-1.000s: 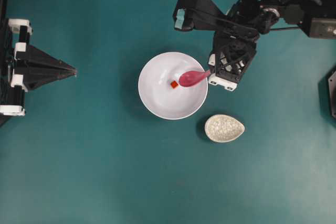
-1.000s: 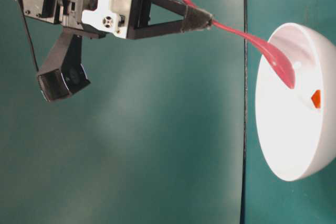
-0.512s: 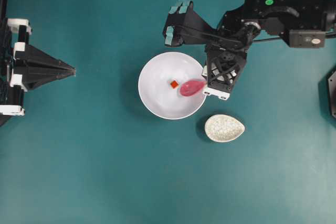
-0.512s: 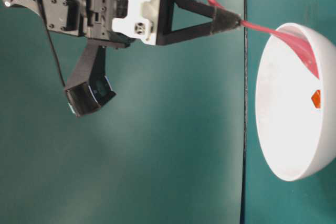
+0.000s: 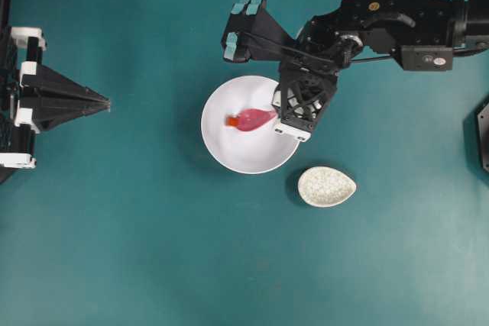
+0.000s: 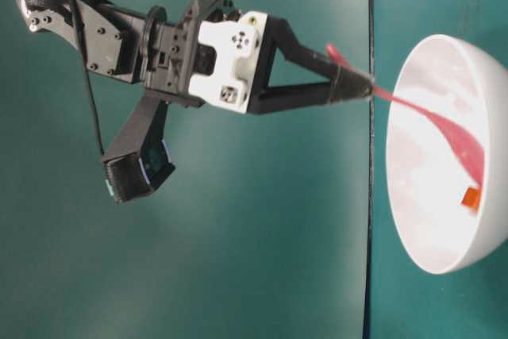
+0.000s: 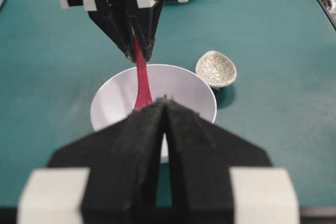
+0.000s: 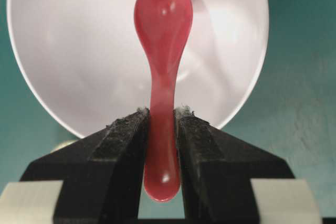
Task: Grip the spoon and scoop the red block from the bowl with right arm.
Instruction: 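Lower the spoon into the bowl and slide it under the red cube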
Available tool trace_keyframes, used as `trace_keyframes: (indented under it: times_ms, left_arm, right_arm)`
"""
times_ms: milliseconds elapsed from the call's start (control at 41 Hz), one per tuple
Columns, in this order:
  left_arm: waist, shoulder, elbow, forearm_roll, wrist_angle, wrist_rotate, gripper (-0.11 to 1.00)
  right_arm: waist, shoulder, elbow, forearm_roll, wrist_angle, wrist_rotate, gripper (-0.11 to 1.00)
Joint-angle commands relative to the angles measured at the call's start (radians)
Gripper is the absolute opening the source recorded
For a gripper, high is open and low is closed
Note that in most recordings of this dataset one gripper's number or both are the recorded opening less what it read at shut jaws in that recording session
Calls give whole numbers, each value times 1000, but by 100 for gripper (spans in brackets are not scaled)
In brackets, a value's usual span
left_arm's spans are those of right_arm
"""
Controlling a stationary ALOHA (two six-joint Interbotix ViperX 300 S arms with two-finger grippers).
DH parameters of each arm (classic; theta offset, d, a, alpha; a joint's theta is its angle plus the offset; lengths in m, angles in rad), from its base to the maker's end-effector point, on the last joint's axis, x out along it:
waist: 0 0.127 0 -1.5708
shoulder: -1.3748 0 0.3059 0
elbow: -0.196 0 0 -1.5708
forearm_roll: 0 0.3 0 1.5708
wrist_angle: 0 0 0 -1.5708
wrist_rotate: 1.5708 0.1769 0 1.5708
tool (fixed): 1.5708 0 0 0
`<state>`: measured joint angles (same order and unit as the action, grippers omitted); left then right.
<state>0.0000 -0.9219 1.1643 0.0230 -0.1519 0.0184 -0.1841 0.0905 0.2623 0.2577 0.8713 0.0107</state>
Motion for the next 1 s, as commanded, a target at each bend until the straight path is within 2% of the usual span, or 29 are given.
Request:
trace_keyframes:
  times_ms: [0, 219, 439, 975]
  left_arm:
    - [-2, 3, -18, 3, -2, 2, 0]
    - [0, 3, -18, 3, 12, 2, 0]
    - [-2, 3, -18, 3, 17, 2, 0]
    - [-2, 2, -18, 2, 17, 0, 0]
  right_arm:
    - [6, -12, -31, 9, -20, 2, 24]
    - [28, -12, -31, 28, -48, 5, 24]
    - [34, -12, -26, 28, -103, 15, 24]
    - [34, -35, -3, 21, -153, 25, 24]
